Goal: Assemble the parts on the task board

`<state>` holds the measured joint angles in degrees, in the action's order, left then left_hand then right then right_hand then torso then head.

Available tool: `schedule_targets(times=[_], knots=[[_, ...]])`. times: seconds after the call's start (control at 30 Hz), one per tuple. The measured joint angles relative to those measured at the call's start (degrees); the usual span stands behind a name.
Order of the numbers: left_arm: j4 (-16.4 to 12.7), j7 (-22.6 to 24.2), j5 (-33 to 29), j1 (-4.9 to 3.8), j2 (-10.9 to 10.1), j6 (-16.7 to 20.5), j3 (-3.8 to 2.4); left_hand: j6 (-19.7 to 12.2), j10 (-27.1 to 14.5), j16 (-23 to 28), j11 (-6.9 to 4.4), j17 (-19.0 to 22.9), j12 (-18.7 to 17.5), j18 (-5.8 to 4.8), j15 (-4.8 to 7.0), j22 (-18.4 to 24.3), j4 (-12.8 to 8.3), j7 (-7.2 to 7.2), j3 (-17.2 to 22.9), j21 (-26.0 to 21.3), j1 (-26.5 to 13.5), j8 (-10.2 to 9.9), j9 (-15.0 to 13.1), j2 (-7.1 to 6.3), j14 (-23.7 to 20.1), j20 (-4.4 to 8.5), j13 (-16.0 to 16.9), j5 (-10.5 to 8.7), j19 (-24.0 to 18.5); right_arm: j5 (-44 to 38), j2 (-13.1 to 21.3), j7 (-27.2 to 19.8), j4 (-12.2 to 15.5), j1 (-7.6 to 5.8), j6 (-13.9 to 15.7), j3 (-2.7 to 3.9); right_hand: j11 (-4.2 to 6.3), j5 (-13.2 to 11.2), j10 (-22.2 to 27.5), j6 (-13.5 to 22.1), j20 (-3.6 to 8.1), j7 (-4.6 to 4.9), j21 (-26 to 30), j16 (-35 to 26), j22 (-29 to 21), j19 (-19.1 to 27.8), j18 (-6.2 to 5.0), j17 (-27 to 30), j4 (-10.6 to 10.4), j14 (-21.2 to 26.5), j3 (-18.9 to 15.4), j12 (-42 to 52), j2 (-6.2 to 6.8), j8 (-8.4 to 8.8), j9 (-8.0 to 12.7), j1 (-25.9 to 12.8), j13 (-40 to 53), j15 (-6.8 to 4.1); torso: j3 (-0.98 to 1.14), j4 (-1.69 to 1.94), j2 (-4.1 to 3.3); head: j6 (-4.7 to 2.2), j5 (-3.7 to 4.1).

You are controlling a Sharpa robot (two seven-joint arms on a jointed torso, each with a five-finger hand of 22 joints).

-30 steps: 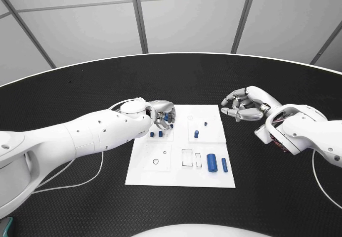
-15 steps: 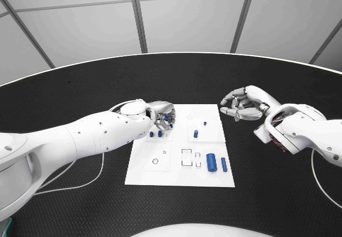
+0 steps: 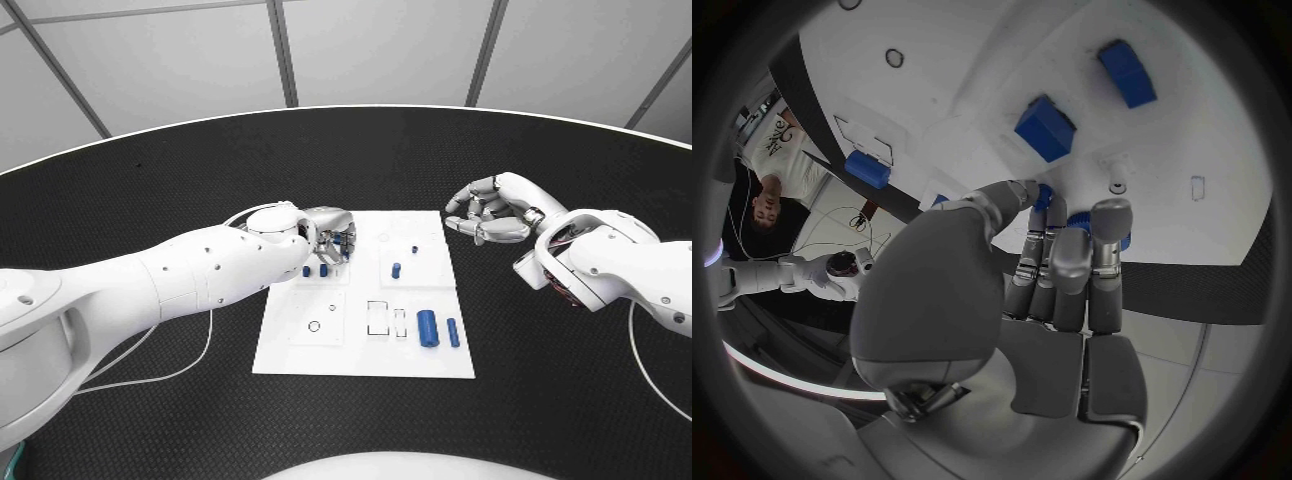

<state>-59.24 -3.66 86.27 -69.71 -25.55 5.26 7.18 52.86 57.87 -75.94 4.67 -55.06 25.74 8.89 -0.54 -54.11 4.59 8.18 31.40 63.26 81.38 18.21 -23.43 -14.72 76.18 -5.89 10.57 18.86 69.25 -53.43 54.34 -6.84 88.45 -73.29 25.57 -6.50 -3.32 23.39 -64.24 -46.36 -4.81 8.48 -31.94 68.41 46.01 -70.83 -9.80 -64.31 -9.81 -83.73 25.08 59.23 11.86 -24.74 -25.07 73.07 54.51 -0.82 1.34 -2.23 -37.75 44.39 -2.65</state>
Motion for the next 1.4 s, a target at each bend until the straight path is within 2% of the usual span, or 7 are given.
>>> schedule_targets(times=[0.37,0.53,0.63,0.7,0.87,1.1,1.4], knots=[[0.79,-0.09,0.00,0.48,0.56,-0.28,-0.01,0.20,0.52,-0.39,-0.06,-0.54,-0.28,0.00,-0.01,-0.68,-0.32,0.20,0.32,0.47,0.01,-0.23,0.11,0.01,0.40,0.05,0.06,0.00,0.46,0.00,-0.10,0.02,-0.06,0.00,-0.06,0.00,0.00,0.00,0.00,0.00,0.00,0.00,0.00,0.00,0.00,0.00,0.00,0.00,-0.16,0.00,0.16,0.00,0.00,0.00,-0.01,0.00,0.00,0.00,0.00,0.03,0.02,0.15,0.08],[0.90,-0.16,0.00,0.61,0.62,-0.30,-0.01,0.69,1.37,-0.79,-0.06,-1.05,-0.28,0.01,0.23,-1.52,-0.66,0.10,0.65,1.31,0.47,-0.24,0.17,0.91,0.63,0.03,0.06,-0.27,0.86,0.00,-0.12,0.03,-0.10,0.00,-0.09,0.00,0.00,0.00,0.00,0.00,0.00,0.00,0.00,0.00,0.00,0.00,0.00,0.00,-0.16,0.00,0.16,0.00,0.00,0.00,-0.01,0.00,0.01,0.00,-0.01,0.01,0.03,0.15,0.12],[0.91,-0.18,0.00,0.65,0.60,-0.18,-0.01,1.35,2.37,-1.71,-0.28,-2.18,-0.78,-0.91,0.24,-2.76,-1.13,0.06,1.13,2.46,0.92,-0.24,0.25,1.35,1.67,0.13,0.06,-0.27,1.78,0.00,-0.12,0.04,-0.12,0.00,-0.10,0.00,0.00,0.00,0.00,0.00,0.00,0.00,0.00,0.00,0.00,0.00,0.00,0.00,-0.16,0.00,0.16,0.00,0.00,0.00,-0.01,0.00,0.01,0.00,-0.01,0.01,0.03,0.14,0.12],[0.91,-0.17,0.00,0.68,0.58,-0.03,-0.01,1.43,2.74,-1.79,-0.49,-2.67,-0.82,-0.90,0.41,-3.32,-1.43,0.00,1.43,2.97,0.99,-0.47,0.26,1.42,1.83,0.16,0.05,-0.50,1.80,0.00,-0.12,0.04,-0.13,0.00,-0.10,0.00,0.00,0.00,0.00,0.00,0.00,0.00,0.00,0.00,0.00,0.00,0.00,0.00,-0.16,0.00,0.16,0.00,0.00,0.00,-0.01,0.00,0.01,0.00,-0.01,0.01,0.03,0.14,0.13],[0.79,0.28,0.00,0.76,0.45,1.11,0.00,2.45,4.08,-2.39,-0.40,-3.30,-1.73,-0.90,0.52,-4.86,-2.87,0.02,2.35,4.31,1.82,-0.74,0.42,2.26,2.55,0.45,-0.06,-0.95,2.49,0.00,-0.18,0.02,-0.18,0.00,-0.10,0.00,0.00,0.00,0.00,0.00,0.00,0.00,0.00,0.00,0.00,0.00,0.00,0.00,-0.16,0.00,0.16,0.00,0.00,0.00,-0.01,0.00,0.01,0.00,-0.02,0.03,0.02,0.12,0.13],[0.34,1.29,-0.02,0.81,-0.01,3.47,0.00,2.68,4.48,-2.39,-0.38,-3.51,-2.45,-0.90,0.52,-5.62,-3.51,0.01,3.00,4.97,2.41,-1.08,0.55,2.83,2.55,0.25,-0.16,-0.96,2.70,0.00,-0.26,-0.04,-0.29,0.00,-0.10,0.00,0.00,0.00,0.00,0.00,0.00,0.00,0.22,0.00,0.00,0.00,0.00,0.00,-0.16,0.00,0.16,0.00,0.00,-0.24,-0.01,0.00,0.10,0.00,-0.04,0.04,0.05,0.03,0.10],[-1.19,1.68,-0.19,0.81,-1.34,5.15,-0.03,2.94,4.67,-2.39,-0.19,-3.51,-2.44,-0.89,0.52,-5.78,-3.83,0.10,2.99,5.14,2.44,-1.09,0.63,2.86,2.55,0.25,0.18,-0.96,2.70,0.00,-0.27,-0.07,-0.39,0.00,-0.12,0.00,0.00,0.00,0.00,0.00,0.00,0.00,0.22,0.00,0.00,0.00,0.00,0.00,-0.16,0.00,0.16,0.00,0.00,-0.24,-0.01,0.00,0.10,0.00,-0.03,0.05,0.07,-0.15,0.02]])
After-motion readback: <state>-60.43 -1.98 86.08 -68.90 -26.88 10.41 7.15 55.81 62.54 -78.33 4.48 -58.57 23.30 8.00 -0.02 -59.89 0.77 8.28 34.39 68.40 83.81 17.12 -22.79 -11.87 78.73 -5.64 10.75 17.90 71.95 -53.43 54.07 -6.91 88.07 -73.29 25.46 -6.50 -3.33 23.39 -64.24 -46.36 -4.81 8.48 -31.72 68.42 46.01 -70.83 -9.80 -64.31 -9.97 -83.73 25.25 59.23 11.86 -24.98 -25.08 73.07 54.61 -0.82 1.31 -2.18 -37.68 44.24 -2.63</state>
